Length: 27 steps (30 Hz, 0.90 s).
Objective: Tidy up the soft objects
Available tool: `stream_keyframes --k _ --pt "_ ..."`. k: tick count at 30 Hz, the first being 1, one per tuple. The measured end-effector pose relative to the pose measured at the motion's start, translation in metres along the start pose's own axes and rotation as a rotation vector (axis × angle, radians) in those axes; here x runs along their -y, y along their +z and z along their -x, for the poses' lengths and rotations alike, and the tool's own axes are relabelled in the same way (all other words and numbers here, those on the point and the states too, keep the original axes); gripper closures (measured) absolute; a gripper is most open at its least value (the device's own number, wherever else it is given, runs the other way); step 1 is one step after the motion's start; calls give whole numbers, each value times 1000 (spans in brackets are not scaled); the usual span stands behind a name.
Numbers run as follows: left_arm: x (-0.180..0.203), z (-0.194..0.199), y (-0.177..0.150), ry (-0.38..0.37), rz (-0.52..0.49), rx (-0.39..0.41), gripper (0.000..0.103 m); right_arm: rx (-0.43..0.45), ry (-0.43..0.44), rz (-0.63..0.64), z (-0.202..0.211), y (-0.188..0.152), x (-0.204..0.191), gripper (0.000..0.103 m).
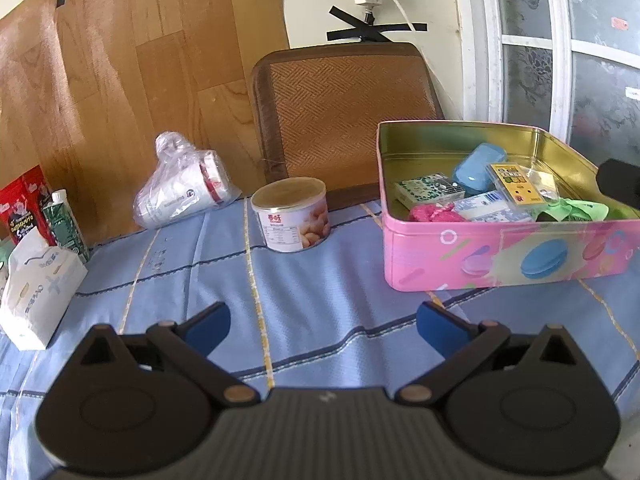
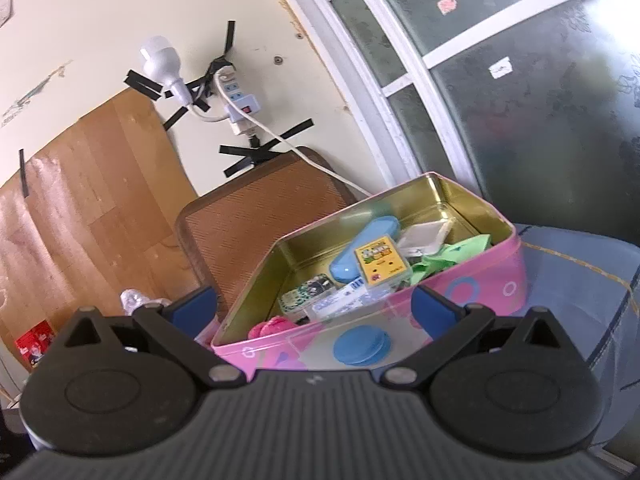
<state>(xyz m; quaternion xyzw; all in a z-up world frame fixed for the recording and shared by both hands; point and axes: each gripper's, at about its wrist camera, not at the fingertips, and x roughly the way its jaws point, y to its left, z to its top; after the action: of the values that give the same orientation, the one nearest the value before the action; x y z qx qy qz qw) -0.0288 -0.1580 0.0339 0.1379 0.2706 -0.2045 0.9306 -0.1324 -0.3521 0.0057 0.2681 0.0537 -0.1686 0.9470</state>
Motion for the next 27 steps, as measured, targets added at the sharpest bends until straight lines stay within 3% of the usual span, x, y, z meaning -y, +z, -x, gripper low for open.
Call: stream_keyframes --k 11,27 --pt "3 0 -2 28 -18 -2 0 -14 -8 10 -1 -3 -3 0" --pt "12 -10 -9 0 -57 -80 0 -52 -29 -6 -5 -6 0 0"
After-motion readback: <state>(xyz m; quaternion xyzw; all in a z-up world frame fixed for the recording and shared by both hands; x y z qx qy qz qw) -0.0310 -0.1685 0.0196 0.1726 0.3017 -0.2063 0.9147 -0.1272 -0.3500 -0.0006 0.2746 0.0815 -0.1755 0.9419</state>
